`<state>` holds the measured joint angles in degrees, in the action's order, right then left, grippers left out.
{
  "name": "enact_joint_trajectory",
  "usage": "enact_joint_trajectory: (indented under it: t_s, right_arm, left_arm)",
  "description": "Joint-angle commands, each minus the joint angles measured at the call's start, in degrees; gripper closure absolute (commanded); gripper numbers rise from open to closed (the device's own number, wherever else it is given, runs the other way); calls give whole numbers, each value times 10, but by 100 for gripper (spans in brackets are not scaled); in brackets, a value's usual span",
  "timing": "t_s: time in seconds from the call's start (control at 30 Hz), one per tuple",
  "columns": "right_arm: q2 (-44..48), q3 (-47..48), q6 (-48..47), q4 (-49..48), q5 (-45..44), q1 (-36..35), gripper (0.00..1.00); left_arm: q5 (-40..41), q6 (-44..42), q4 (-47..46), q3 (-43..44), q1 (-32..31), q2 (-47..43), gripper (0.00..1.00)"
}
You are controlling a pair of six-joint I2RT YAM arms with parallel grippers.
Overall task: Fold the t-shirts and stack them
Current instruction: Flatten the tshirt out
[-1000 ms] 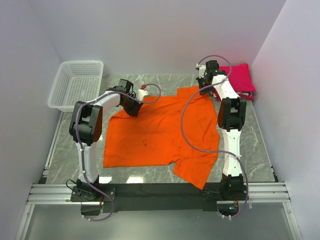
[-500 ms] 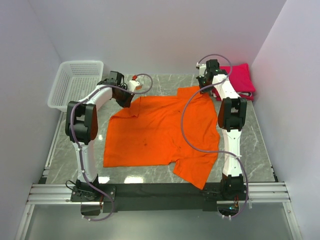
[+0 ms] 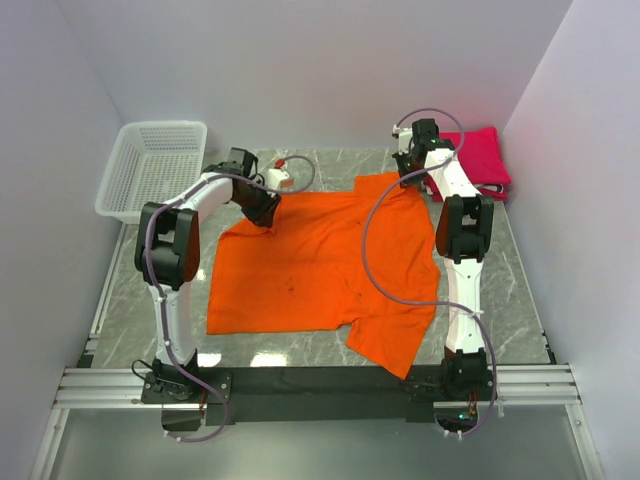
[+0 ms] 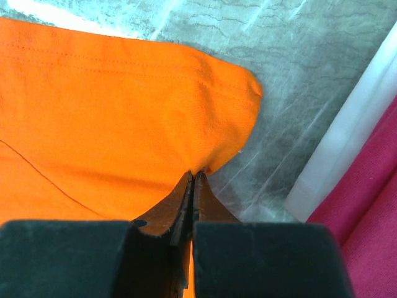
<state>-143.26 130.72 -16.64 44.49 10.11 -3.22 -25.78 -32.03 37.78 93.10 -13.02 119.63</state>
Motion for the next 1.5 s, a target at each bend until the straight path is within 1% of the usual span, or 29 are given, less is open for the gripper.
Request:
enact_joint_trajectory:
  t_s: [0.0, 0.13, 0.17, 0.23, 0.27, 0.37, 0.43, 0.47, 0.5, 0.53, 0.57, 0.67, 0.77, 0.93, 0.97, 1.03, 1.07, 1.1, 1.13, 1.3, 1.47]
  right_arm:
    - [42, 7, -8, -14, -6, 1, 100]
    - [45, 3, -8, -17, -9, 1, 100]
    - [44, 4, -8, -18, -9, 1, 100]
    - [46, 4, -9, -18, -8, 1, 100]
    - [45, 2, -8, -18, -9, 1, 100]
    - [46, 3, -8, -18, -10, 1, 100]
    - [46, 2, -9, -20, -10, 1, 100]
    - [46, 4, -10, -20, -9, 1, 100]
    - [45, 3, -10, -20, -9, 1, 100]
    - [45, 5, -10, -18, -8, 1, 100]
    - [44, 5, -9, -19, -8, 1, 100]
    - [44, 4, -9, -19, -8, 1, 100]
    - [44, 2, -10, -20, -10, 1, 100]
    - [41, 8, -10, -19, -11, 1, 100]
    - [41, 8, -10, -19, -11, 1, 100]
    - [44, 5, -12, -21, -11, 1, 100]
    - [45, 5, -11, -21, -11, 1, 100]
    - [46, 5, -12, -21, -11, 1, 100]
    - [46, 7, -12, -22, -11, 1, 100]
    - [56, 4, -13, -34, -11, 1, 100]
    - [83, -11, -7, -65, -11, 1, 100]
  left_arm:
    - [-17, 7, 14, -12, -18, -16, 61]
    - [-6, 14, 10, -10, -26, -6, 61]
    - [-2, 15, 10, -6, -27, -1, 63]
    - [9, 19, 2, -4, -27, 6, 67]
    - [13, 20, 0, -1, -27, 5, 74]
    - [24, 21, -11, -1, -26, 3, 87]
    - [36, 21, -14, 2, -26, 2, 89]
    - [39, 22, -13, 6, -25, 5, 87]
    - [38, 21, -11, 9, -24, 6, 84]
    - [38, 21, -8, 12, -25, 8, 79]
    - [36, 19, -5, 12, -24, 8, 71]
    - [28, 15, -2, 6, -24, 5, 62]
    - [19, 14, 6, 7, -24, 9, 62]
    - [24, 20, 3, 7, -24, 17, 69]
    - [28, 21, 0, 6, -24, 17, 76]
    - [36, 23, -10, 3, -23, 13, 85]
    - [39, 22, -14, 3, -22, 12, 91]
    - [44, 22, -17, 5, -21, 11, 94]
    - [47, 24, -18, 10, -18, 11, 99]
    - [57, 22, -24, 40, 6, 1, 99]
    - [78, -4, -36, 69, 42, -6, 99]
